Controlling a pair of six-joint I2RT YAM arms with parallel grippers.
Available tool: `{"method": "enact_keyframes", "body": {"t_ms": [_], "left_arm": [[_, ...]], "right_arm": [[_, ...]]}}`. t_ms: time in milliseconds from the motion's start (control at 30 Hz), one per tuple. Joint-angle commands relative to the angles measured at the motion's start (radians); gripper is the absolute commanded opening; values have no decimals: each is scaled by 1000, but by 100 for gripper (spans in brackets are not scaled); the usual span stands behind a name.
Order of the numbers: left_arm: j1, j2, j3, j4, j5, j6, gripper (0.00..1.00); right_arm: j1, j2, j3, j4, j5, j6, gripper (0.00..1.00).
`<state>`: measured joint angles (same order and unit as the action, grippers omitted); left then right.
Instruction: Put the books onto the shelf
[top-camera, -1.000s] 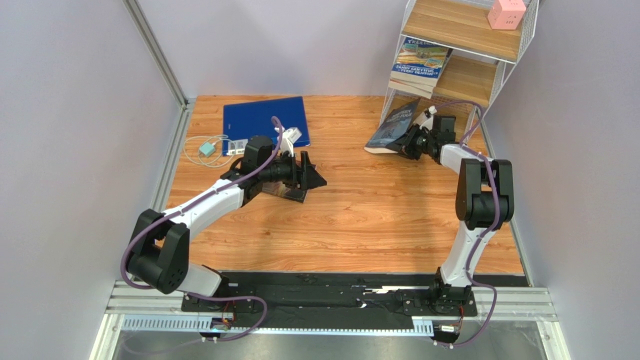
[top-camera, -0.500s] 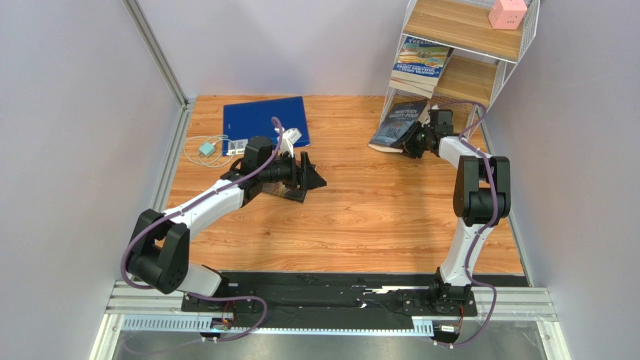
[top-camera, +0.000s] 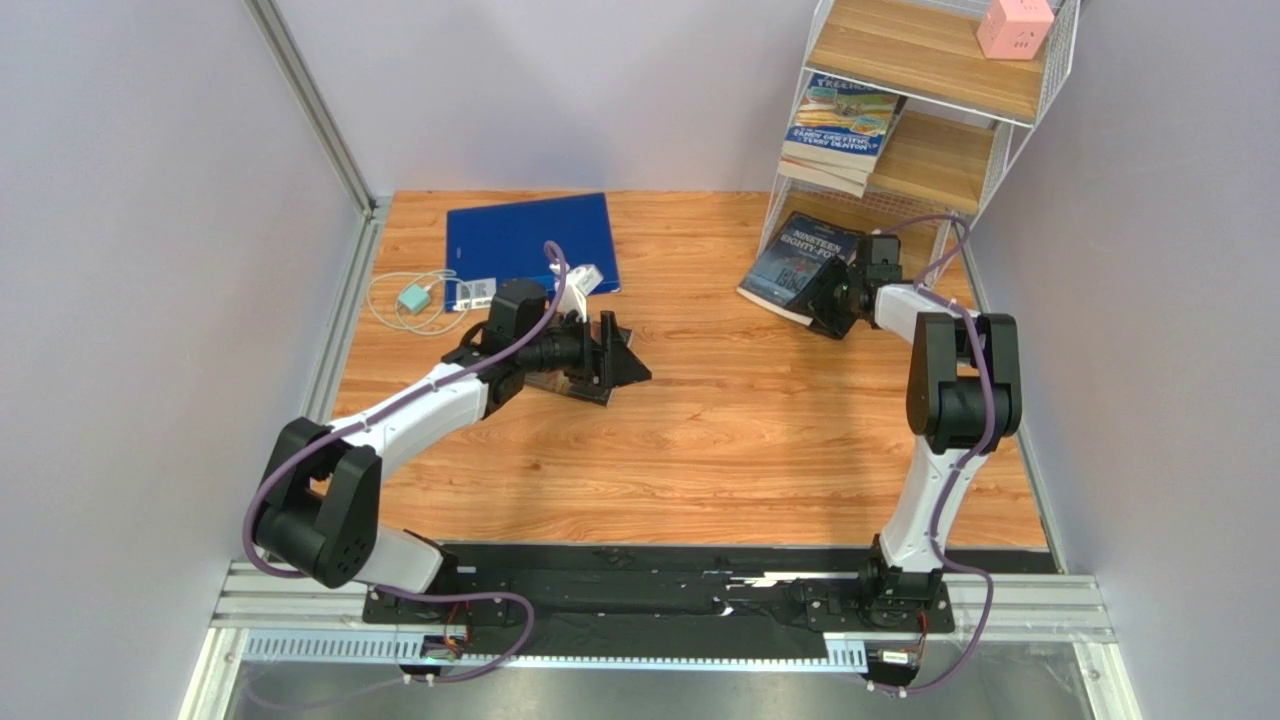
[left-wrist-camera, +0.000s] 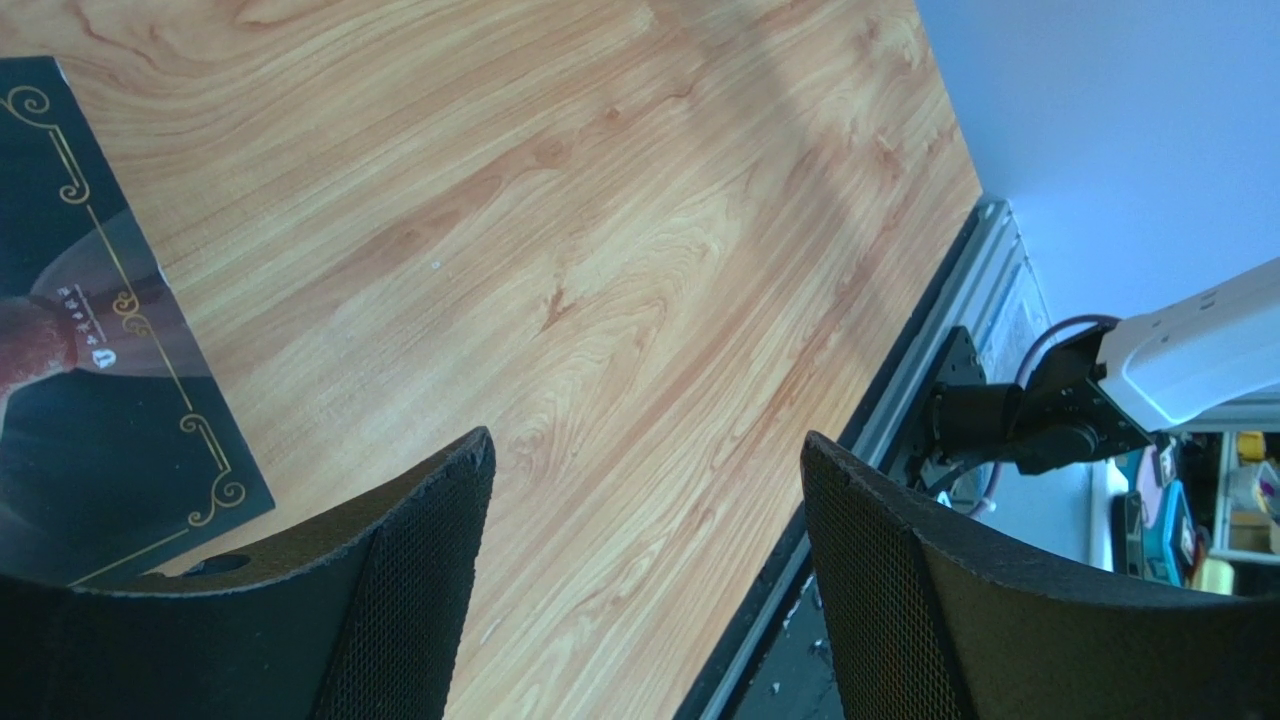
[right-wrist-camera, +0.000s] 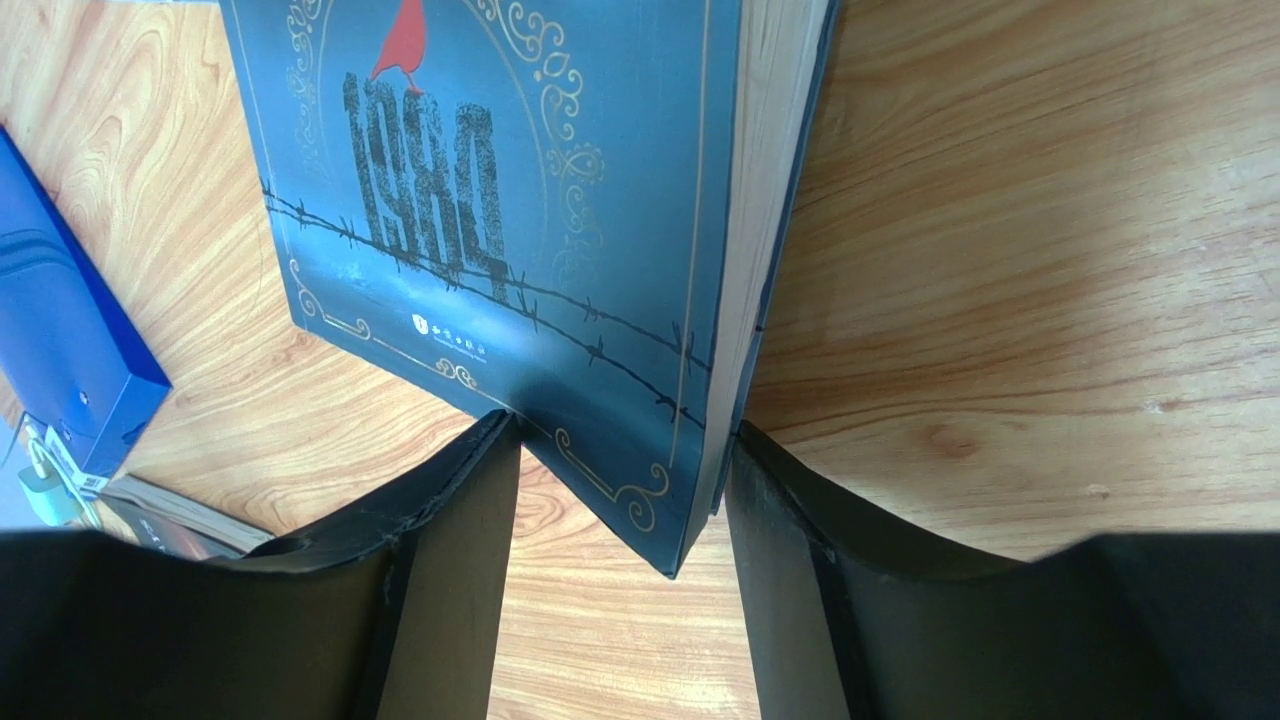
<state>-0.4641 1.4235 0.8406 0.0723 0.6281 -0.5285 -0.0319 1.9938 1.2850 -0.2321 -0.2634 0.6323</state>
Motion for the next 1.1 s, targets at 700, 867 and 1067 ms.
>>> {"method": "enact_keyframes", "body": {"t_ms": [700, 867, 1067], "left_arm": [[-4, 11, -41, 84, 25, -1, 80], [-4, 2, -54, 90, 21, -7, 80], [-4, -8, -64, 95, 18, -10, 80]], "right_arm": [[132, -231, -201, -27, 297, -169, 0], [144, -126, -104, -85, 311, -158, 0], [159, -24, -23, -138, 363, -131, 0]]}}
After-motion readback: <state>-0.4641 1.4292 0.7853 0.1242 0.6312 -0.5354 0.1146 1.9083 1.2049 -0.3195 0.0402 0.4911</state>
